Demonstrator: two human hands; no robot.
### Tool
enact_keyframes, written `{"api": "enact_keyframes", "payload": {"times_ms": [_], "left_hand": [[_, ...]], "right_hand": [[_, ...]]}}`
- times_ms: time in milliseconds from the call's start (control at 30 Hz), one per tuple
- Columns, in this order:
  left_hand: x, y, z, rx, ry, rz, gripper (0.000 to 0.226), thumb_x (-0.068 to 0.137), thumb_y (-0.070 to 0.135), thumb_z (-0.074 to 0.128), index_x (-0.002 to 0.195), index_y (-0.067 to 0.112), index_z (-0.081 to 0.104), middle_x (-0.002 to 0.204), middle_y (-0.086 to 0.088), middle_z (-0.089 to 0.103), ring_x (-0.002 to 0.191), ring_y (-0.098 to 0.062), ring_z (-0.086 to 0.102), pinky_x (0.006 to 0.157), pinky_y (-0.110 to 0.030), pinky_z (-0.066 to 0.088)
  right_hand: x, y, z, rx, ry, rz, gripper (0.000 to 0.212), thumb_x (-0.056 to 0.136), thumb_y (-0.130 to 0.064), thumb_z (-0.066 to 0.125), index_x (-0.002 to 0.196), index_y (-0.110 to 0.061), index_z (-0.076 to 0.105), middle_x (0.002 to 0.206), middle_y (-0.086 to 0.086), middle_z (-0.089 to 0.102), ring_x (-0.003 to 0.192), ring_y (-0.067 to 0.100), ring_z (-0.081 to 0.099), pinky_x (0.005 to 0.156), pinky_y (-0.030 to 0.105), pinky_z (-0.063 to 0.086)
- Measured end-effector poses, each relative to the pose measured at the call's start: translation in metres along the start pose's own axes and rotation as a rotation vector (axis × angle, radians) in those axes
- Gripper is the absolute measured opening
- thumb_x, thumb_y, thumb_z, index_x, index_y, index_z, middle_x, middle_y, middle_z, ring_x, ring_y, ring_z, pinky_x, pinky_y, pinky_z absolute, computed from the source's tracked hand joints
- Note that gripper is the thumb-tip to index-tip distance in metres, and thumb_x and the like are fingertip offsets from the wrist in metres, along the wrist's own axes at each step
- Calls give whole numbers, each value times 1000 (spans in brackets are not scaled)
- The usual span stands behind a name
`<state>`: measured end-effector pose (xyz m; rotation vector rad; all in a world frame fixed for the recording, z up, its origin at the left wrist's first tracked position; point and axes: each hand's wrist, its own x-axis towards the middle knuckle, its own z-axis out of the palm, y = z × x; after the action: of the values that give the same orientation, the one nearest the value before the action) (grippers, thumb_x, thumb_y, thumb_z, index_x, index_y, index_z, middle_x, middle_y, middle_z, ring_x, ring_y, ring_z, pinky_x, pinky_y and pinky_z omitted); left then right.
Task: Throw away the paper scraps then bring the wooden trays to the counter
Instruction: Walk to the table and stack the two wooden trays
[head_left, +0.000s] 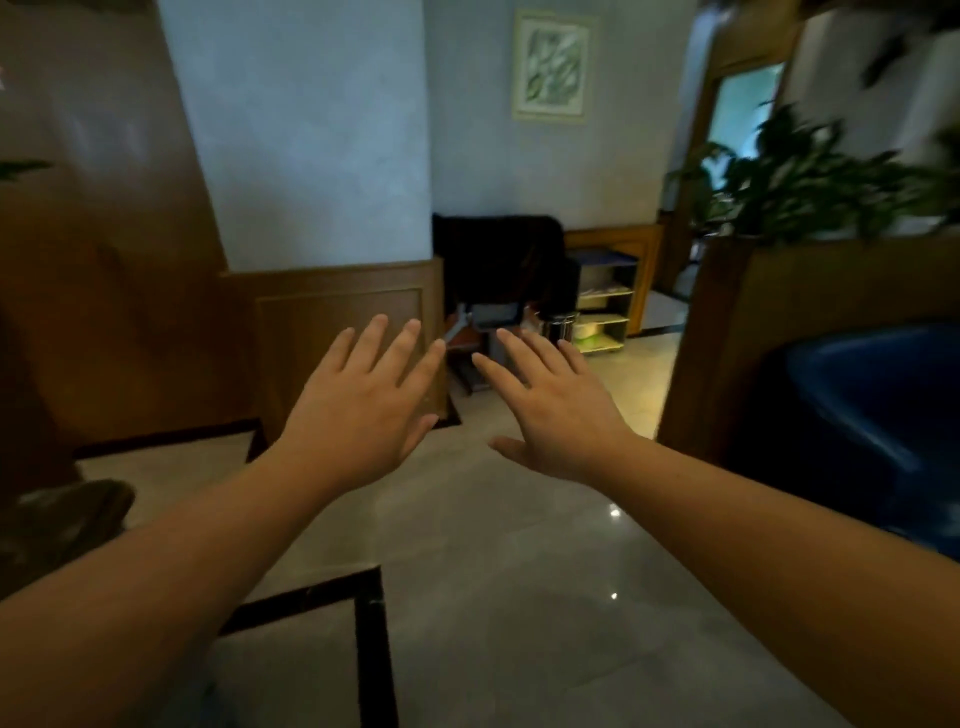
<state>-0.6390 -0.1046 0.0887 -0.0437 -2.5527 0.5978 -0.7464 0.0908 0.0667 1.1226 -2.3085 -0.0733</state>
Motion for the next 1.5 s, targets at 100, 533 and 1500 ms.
{"api": "enact_keyframes", "payload": {"times_ms": [100,533,1500], "left_hand": [[31,33,-34,-30,52,93,73,90,57,37,148,19,16,155,-16,25,141,-41,21,112,-56,26],[142,360,-152,-264,219,490,73,89,58,40,148,20,18,155,-12,26,141,-35,23,113,-54,27],[440,911,-179,-603,281,957,70,93,55,34,149,19,11,158,-10,16,144,-31,13,116,-50,20]], "right_hand": [[-39,40,-38,-62,-27,75,89,84,-64,54,153,-28,9,163,12,9,149,35,8,118,56,16],[-331,267,-133,-279,-253,513,89,86,-66,47,152,-31,0,164,10,-1,149,32,0,119,56,9],[-659,675,-85,-429,-516,1062,87,83,-65,52,151,-29,11,162,12,13,148,33,13,118,54,16]]}}
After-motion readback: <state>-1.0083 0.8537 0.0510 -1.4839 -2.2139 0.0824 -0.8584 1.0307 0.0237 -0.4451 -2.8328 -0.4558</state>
